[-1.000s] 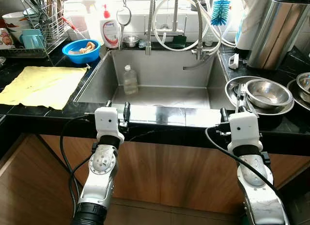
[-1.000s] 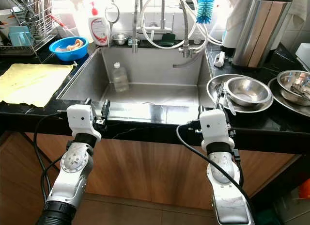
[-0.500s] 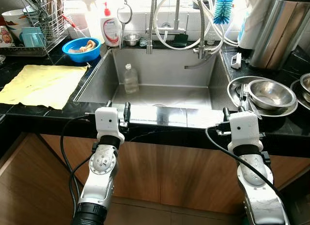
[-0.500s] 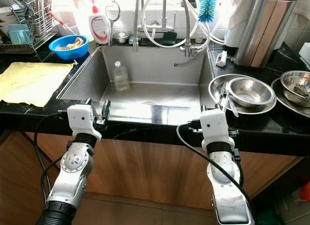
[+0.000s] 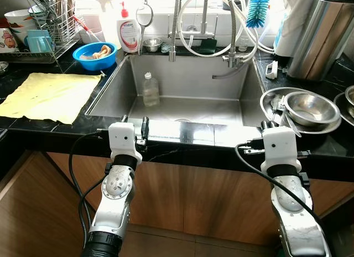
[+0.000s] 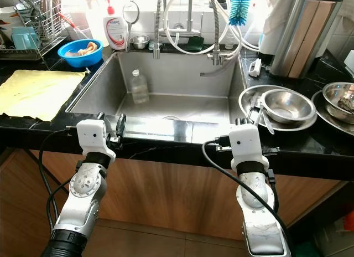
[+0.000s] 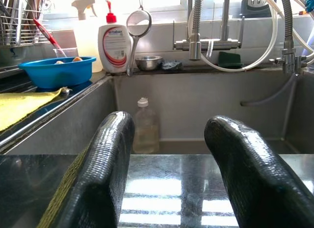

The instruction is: Kitchen organization

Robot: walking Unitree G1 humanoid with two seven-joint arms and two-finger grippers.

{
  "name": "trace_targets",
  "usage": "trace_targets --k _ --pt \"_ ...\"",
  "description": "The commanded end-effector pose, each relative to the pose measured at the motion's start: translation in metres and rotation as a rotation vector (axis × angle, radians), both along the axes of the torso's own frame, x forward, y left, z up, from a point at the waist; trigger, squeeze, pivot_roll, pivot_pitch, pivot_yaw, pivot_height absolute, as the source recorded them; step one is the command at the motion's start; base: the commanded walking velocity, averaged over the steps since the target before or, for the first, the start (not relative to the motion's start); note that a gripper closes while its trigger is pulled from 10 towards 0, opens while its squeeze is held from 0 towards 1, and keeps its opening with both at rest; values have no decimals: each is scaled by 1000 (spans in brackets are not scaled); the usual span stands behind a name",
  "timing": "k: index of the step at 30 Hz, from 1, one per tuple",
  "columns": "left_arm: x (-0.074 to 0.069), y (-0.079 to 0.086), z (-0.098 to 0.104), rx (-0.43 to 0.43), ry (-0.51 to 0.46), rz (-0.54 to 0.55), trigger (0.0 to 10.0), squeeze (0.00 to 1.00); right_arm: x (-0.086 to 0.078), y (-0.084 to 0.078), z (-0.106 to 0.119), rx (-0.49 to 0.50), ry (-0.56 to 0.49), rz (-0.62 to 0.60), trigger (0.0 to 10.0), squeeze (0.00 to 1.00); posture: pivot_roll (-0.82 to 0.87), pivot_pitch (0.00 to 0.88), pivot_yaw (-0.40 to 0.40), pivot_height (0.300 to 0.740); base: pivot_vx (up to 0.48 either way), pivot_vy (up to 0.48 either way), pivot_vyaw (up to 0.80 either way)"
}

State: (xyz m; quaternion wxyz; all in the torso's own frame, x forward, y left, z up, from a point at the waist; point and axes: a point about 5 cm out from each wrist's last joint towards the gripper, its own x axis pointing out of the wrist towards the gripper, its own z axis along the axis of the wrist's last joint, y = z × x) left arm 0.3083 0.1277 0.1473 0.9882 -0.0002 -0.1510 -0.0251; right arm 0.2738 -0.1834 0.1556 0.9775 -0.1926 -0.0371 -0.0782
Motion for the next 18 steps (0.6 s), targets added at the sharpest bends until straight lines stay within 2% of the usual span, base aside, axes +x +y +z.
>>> trace_targets --k 1,8,9,10,11,14,15,18 --pt "-1 1 6 -5 -18 2 10000 0 3 6 5 20 -26 27 0 0 -194 0 50 740 0 0 0" --pt "-1 1 7 -8 -24 0 10000 0 3 9 19 30 -114 44 0 0 -196 0 50 740 0 0 0" --pt "-1 1 7 -9 -24 0 10000 0 3 9 20 33 -125 46 1059 0 -196 0 50 740 0 0 0" --pt "-1 1 7 -9 -25 0 10000 0 3 9 22 37 -136 47 2745 0 -196 0 50 740 0 0 0" --pt "-1 0 7 -10 -25 -1 10000 0 3 10 23 36 -145 46 9686 0 -196 0 50 740 0 0 0" --pt "-1 0 7 -10 -26 -1 10000 0 3 10 24 32 -156 45 9686 0 -196 0 50 740 0 0 0" --pt "-1 0 8 -12 -30 -2 10000 0 3 11 30 30 -193 46 10000 0 -199 0 52 740 0 0 0" --pt "1 0 13 -15 -48 -3 10000 0 6 25 39 59 -224 145 10000 0 -201 0 54 740 0 0 0"
